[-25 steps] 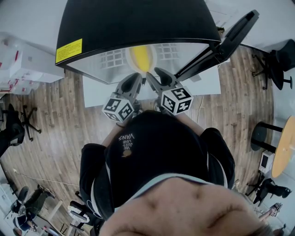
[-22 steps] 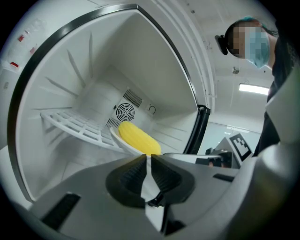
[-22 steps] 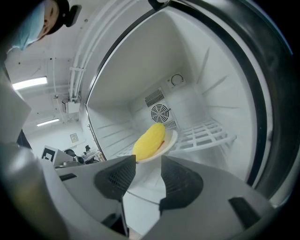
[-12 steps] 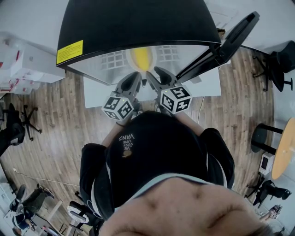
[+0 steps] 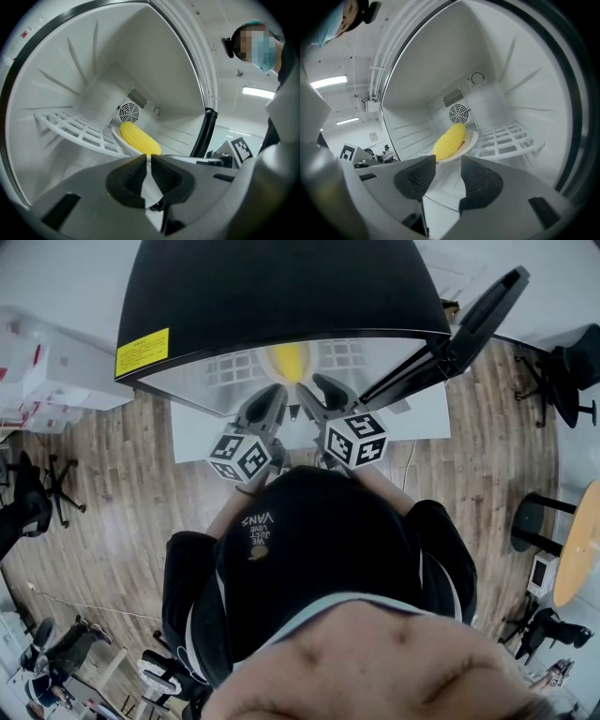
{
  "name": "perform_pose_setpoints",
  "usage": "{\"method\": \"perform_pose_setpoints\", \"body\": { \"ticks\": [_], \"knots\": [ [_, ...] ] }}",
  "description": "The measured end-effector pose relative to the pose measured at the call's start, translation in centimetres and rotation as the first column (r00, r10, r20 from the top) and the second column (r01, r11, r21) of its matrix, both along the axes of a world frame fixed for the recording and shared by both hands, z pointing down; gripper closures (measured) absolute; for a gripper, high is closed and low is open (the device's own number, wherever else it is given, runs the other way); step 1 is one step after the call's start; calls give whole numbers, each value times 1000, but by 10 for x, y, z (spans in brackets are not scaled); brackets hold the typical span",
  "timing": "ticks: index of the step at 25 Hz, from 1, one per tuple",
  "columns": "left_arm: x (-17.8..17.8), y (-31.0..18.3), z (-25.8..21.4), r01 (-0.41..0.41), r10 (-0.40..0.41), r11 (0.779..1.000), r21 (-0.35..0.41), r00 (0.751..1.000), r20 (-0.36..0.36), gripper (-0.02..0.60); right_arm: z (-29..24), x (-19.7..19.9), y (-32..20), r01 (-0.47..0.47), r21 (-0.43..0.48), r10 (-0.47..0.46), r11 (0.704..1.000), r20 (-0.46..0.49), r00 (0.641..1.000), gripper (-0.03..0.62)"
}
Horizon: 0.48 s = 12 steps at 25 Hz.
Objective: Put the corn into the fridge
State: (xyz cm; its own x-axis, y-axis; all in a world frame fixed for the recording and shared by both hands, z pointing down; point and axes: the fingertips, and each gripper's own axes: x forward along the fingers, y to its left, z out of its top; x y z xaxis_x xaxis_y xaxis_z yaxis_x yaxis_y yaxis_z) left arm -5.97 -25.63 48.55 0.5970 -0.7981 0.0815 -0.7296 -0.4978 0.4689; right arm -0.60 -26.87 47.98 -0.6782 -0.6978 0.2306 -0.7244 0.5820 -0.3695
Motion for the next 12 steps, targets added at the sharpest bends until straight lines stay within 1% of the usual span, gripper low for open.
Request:
{"method": "perform_pose_setpoints", "body": {
  "ticks": [12],
  "knots": [
    [-1,-10,-1,3,-3,1000,-6,1000,-10,541,-2,0,-11,-6,-3,6,1000,3,1000,431]
  ]
}}
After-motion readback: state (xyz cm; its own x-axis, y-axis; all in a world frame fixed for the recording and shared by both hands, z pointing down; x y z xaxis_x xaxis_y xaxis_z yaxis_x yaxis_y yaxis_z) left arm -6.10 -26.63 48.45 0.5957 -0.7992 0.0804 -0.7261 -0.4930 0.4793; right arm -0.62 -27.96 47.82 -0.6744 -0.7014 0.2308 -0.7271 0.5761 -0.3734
